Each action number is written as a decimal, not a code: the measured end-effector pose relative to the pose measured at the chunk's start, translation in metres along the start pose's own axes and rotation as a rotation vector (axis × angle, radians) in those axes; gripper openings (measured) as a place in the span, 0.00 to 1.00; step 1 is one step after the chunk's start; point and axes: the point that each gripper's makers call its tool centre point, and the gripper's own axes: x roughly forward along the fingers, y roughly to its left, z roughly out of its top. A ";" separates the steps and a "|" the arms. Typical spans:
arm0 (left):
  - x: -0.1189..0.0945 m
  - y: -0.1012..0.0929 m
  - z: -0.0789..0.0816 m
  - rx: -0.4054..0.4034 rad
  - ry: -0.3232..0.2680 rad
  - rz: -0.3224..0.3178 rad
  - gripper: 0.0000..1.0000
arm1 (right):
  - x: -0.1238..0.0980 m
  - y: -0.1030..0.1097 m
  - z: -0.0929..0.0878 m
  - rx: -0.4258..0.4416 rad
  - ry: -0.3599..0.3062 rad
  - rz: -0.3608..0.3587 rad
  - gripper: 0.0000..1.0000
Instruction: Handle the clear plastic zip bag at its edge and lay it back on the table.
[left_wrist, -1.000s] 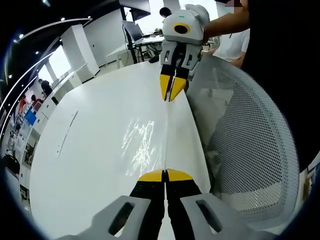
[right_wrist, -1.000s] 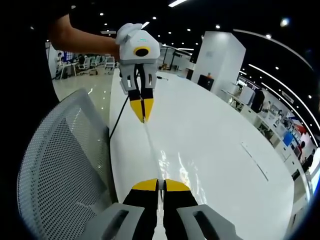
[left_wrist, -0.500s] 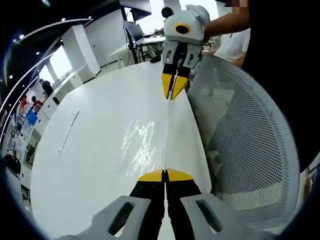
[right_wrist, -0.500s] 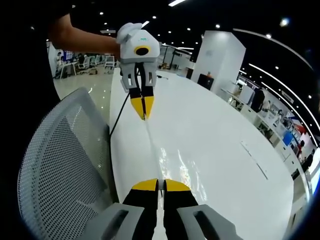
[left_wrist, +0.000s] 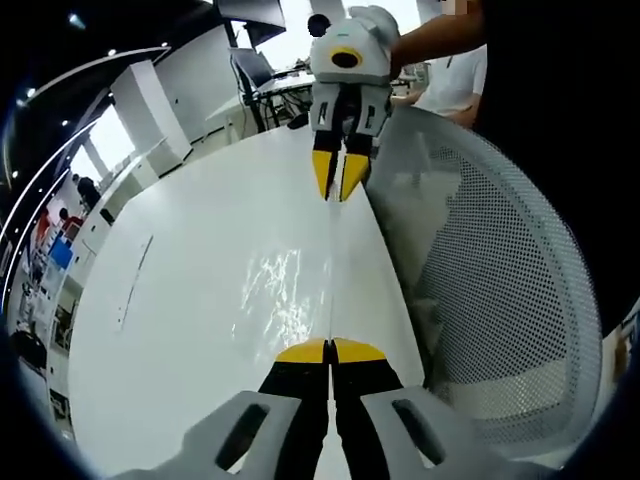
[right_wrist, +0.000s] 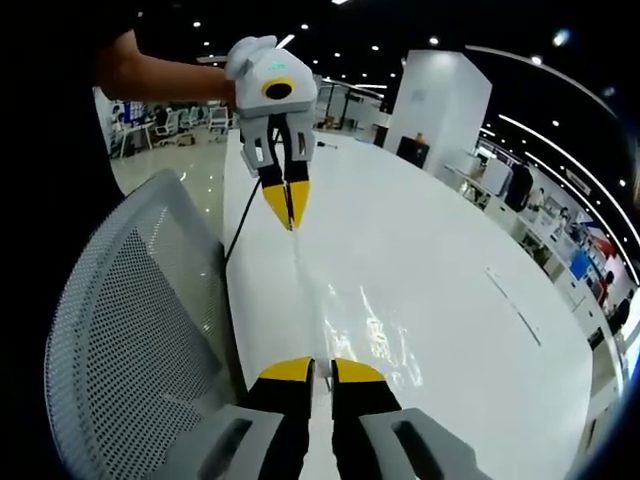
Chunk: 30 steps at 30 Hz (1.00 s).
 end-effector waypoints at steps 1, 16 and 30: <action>0.000 -0.001 0.000 0.004 0.001 -0.002 0.00 | -0.002 0.000 0.001 0.002 0.000 0.002 0.07; 0.000 0.000 0.019 0.091 0.002 0.051 0.00 | -0.025 -0.014 0.035 -0.049 0.057 0.059 0.13; -0.003 0.005 0.031 0.097 -0.026 0.083 0.00 | -0.003 -0.016 0.023 -0.047 0.093 0.086 0.12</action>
